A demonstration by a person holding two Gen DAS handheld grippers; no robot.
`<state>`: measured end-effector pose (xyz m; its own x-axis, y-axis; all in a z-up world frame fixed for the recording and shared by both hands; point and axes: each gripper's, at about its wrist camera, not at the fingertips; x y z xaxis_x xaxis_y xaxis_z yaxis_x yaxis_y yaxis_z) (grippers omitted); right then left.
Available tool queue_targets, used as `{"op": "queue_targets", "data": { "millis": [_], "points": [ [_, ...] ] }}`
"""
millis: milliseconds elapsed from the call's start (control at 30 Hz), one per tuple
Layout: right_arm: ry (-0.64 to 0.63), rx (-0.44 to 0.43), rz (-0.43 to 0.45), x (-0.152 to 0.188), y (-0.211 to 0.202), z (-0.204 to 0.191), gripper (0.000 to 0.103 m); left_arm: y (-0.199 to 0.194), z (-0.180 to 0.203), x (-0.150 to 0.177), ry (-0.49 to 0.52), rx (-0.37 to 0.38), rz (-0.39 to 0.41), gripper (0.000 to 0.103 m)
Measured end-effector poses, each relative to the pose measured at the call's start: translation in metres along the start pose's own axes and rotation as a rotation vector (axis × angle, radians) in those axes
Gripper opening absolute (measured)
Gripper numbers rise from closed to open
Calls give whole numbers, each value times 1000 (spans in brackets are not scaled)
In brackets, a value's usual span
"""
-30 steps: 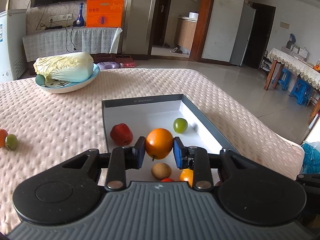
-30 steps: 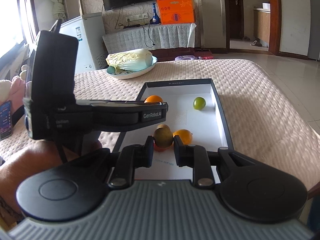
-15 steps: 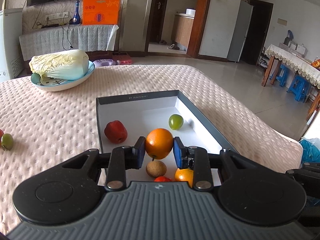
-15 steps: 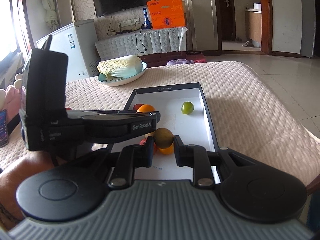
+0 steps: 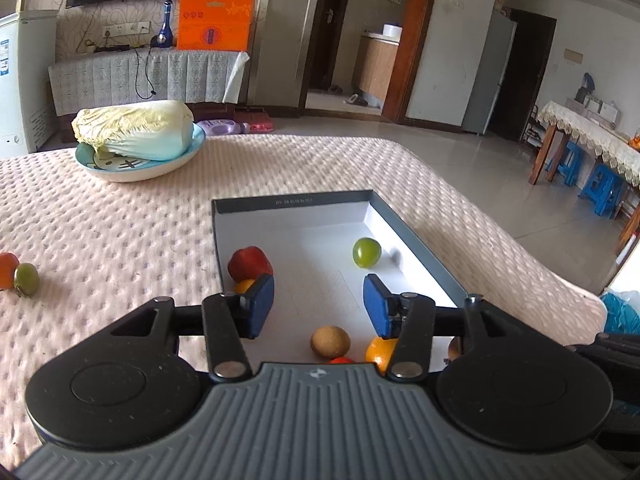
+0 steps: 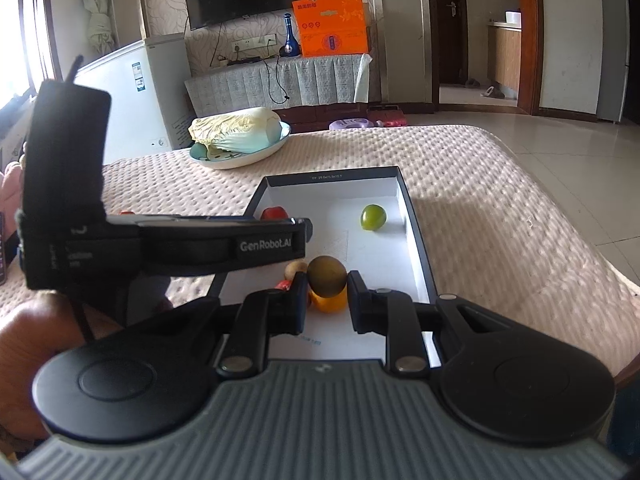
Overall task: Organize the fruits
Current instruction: 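Lower the tangerine and kiwi into the box and open both grippers, then move both open grippers back toward the last tangerine and lime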
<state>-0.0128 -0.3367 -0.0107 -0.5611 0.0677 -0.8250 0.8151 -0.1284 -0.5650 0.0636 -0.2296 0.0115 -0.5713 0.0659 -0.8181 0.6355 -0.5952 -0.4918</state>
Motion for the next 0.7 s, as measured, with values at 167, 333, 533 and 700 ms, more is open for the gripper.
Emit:
{"op": "queue_targets", "data": {
  "millis": [167,333,533,700],
  "points": [
    [-2,20,4,-1,5,-5,26,-7,-5,-3,-23,4,26,56],
    [14,62,7,-4,9,-10,26,-13,-9,-5,-24,2,37,56],
    [15,97,33,-5,9,-18,36,-20,-20,-7,-29,-9,48,56],
    [63,97,95,-13,2,-23,36,-31,-32,-11,-53,-25,80,56]
  ]
}}
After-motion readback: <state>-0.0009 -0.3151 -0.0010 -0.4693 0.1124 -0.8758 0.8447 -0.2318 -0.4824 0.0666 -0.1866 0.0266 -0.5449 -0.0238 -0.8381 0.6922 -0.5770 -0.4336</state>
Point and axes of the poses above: each gripper's, at about its wrist camera, not at the fingertips, and y roughly the way its jaws point, z to its right, x to its underside, and after that the axes turned 13 degrees about x, right-handed
